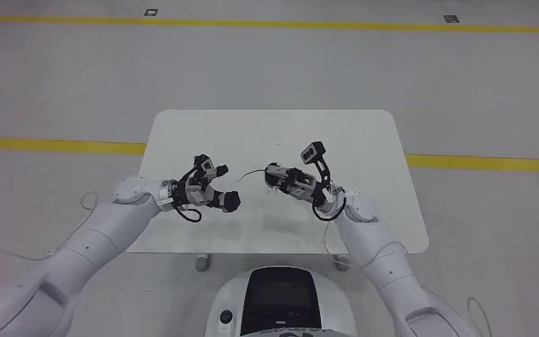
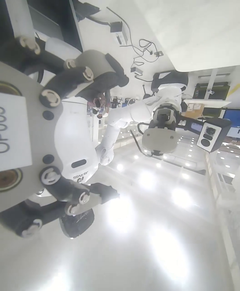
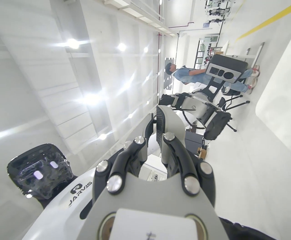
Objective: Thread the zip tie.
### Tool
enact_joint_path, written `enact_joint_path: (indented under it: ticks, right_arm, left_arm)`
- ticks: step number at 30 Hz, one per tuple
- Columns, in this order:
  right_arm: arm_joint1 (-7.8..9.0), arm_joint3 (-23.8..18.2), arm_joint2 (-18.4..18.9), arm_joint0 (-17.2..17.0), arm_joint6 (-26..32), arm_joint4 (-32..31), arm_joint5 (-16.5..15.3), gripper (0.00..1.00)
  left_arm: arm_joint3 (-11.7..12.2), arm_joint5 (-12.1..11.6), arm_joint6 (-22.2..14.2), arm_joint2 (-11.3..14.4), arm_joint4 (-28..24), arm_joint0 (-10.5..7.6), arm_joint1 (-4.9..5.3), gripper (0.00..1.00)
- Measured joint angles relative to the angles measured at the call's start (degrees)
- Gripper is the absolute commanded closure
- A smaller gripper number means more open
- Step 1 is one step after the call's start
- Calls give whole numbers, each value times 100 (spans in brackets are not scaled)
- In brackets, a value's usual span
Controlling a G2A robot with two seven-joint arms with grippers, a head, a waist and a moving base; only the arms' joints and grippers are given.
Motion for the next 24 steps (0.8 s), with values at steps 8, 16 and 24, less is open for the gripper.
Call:
enact_joint_path:
  ticks: [8, 16, 24]
  right_arm:
    - [-83, 220, -211, 103, -267, 90, 1, 100]
    - [-75, 52, -267, 16, -483, -40, 44, 100]
    - [-94, -12, -452, 16, -696, -26, 27, 100]
  left_arm:
    - [-11, -142, 237, -49, 209, -11, -95, 0]
    - [-130, -161, 375, -75, 294, 47, -104, 0]
    - [-217, -276, 379, -209, 392, 159, -175, 0]
